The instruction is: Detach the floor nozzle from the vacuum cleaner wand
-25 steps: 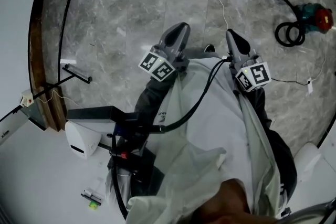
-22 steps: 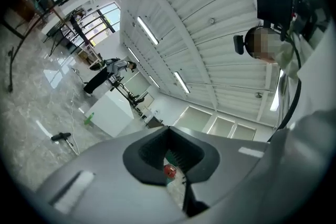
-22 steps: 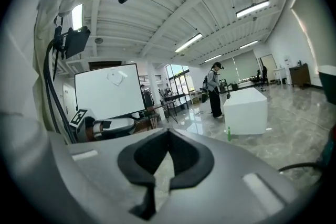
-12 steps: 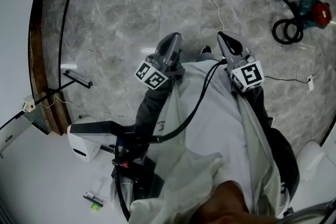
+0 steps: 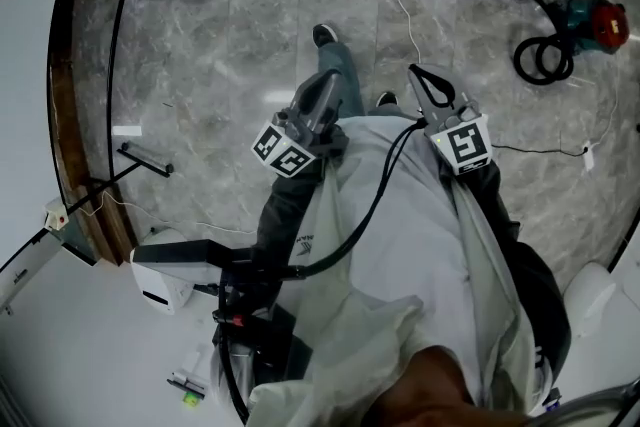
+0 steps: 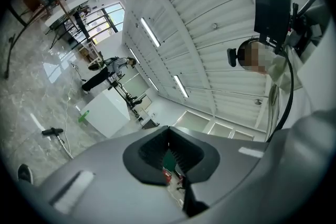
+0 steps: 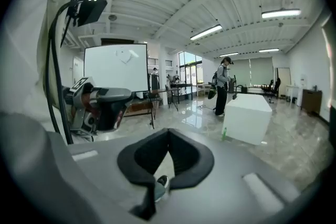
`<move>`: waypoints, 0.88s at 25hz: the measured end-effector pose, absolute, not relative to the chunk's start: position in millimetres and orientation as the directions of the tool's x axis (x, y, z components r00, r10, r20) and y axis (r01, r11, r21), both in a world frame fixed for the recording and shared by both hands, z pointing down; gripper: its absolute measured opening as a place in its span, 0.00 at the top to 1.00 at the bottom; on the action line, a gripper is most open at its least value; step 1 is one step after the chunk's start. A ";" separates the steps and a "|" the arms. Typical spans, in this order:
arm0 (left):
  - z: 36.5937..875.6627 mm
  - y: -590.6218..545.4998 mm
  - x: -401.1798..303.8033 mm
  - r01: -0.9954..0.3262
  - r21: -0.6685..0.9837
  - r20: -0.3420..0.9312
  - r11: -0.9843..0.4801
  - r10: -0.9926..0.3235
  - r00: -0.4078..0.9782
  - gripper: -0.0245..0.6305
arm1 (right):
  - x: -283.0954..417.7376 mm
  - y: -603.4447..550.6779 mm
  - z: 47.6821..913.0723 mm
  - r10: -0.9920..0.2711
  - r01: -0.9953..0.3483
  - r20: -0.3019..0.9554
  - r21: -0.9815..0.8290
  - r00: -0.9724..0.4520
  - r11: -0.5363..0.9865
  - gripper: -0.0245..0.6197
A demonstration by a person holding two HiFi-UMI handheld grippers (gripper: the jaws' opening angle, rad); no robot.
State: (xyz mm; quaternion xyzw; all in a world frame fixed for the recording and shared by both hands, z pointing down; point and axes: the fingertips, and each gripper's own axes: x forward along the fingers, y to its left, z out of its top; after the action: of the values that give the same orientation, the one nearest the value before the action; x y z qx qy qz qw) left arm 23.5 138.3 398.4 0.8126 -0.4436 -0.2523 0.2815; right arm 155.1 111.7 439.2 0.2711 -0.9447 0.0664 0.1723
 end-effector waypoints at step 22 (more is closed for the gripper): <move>459.8 -164.7 -109.8 -0.472 0.777 -0.034 -0.417 -0.776 0.630 0.96 | 33.6 -146.2 524.4 -0.465 -0.623 0.560 -0.123 -0.686 0.772 0.96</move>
State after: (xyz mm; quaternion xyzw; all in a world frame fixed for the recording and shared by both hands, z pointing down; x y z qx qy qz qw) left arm -109.8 -164.7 459.8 0.8179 -0.3813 -0.1987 0.3823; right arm 33.6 -146.2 524.4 0.3005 -0.9052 0.1536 0.2583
